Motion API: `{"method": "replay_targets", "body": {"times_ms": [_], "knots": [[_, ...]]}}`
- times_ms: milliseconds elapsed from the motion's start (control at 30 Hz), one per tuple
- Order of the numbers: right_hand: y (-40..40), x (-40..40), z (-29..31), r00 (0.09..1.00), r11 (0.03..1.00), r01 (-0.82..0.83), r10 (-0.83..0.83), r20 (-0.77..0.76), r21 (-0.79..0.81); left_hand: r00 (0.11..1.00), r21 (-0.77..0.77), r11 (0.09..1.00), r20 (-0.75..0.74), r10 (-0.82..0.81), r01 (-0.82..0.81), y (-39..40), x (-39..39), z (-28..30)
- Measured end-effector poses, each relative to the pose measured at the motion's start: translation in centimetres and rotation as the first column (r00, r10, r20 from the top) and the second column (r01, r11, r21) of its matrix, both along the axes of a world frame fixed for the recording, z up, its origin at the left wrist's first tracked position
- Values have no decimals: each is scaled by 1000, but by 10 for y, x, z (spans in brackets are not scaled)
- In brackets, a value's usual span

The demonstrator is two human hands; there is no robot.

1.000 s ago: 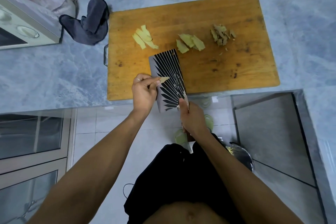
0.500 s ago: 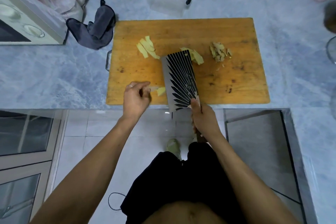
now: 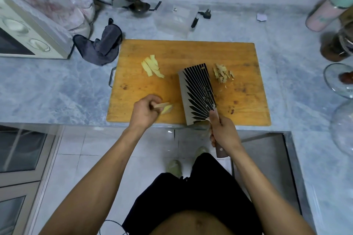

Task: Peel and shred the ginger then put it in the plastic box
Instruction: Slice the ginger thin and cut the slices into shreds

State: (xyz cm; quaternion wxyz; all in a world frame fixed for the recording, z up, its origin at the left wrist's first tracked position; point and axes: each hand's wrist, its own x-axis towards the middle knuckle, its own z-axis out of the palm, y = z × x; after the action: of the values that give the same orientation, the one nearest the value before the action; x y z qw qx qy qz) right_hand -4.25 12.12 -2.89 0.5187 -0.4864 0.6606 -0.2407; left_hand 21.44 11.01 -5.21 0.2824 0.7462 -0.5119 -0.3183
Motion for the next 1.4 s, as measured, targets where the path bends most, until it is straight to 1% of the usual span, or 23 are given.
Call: {"method": "replay_targets", "body": {"times_ms": [33, 100, 133, 300, 334, 400, 467, 500, 534, 600, 734, 834, 967, 1067, 1134, 1201, 1301, 1334, 1401], "knots": [[-2, -3, 1, 1000, 1000, -9, 9, -2, -8, 999, 2, 999, 12, -51, 51, 0, -5, -1], [-8, -10, 3, 999, 999, -35, 35, -7, -21, 983, 40, 988, 110, -150, 146, -3, -10, -6], [-11, -14, 3, 999, 999, -48, 48, -12, -23, 973, 51, 984, 148, -177, 171, -3, -10, -8], [-43, -29, 10, 991, 988, -133, 129, -47, -75, 935, 34, 967, 247, -253, 253, 0, -13, -6], [-49, -30, 12, 988, 986, -146, 142, -53, -86, 937, 35, 971, 255, -237, 236, 1, -14, -4], [-62, -33, 15, 985, 981, -171, 167, -52, -95, 961, 36, 989, 234, -148, 144, -4, -14, -2], [-73, -35, 21, 978, 972, -207, 203, -46, -111, 993, 30, 999, 121, 12, -16, -13, -15, 1], [-79, -36, 24, 974, 967, -224, 220, -48, -119, 994, 31, 994, 47, 102, -103, -18, -16, 3], [-85, -36, 28, 971, 964, -238, 233, -53, -119, 983, 32, 983, -20, 183, -182, -24, -17, 4], [-97, -38, 31, 964, 958, -265, 258, -68, -112, 956, 36, 960, -89, 279, -276, -34, -15, 2], [-117, -43, 28, 947, 938, -314, 300, -112, -144, 923, 33, 931, -121, 366, -365, -48, -19, -1], [-125, -43, 22, 930, 917, -361, 341, -139, -168, 926, -20, 927, -58, 374, -375, -51, -25, -2], [-134, -43, 18, 896, 884, -439, 416, -157, -161, 921, 0, 924, 80, 380, -381, -54, -26, -5], [-142, -43, 18, 855, 841, -515, 489, -174, -166, 933, -71, 936, 84, 351, -346, -55, -33, -2], [-147, -42, 18, 831, 817, -552, 520, -199, -170, 930, -110, 935, 117, 348, -336, -55, -39, 0], [-152, -41, 18, 809, 796, -581, 542, -226, -170, 915, -92, 925, 143, 378, -368, -56, -44, 1], [-158, -37, 20, 789, 778, -607, 564, -243, -162, 910, -11, 912, 66, 409, -409, -60, -44, -3], [-160, -36, 20, 782, 772, -616, 575, -241, -157, 913, 18, 913, 36, 406, -407, -62, -42, -3], [-164, -33, 21, 763, 756, -639, 598, -244, -143, 932, 67, 930, 53, 357, -360, -66, -38, -4]]}}
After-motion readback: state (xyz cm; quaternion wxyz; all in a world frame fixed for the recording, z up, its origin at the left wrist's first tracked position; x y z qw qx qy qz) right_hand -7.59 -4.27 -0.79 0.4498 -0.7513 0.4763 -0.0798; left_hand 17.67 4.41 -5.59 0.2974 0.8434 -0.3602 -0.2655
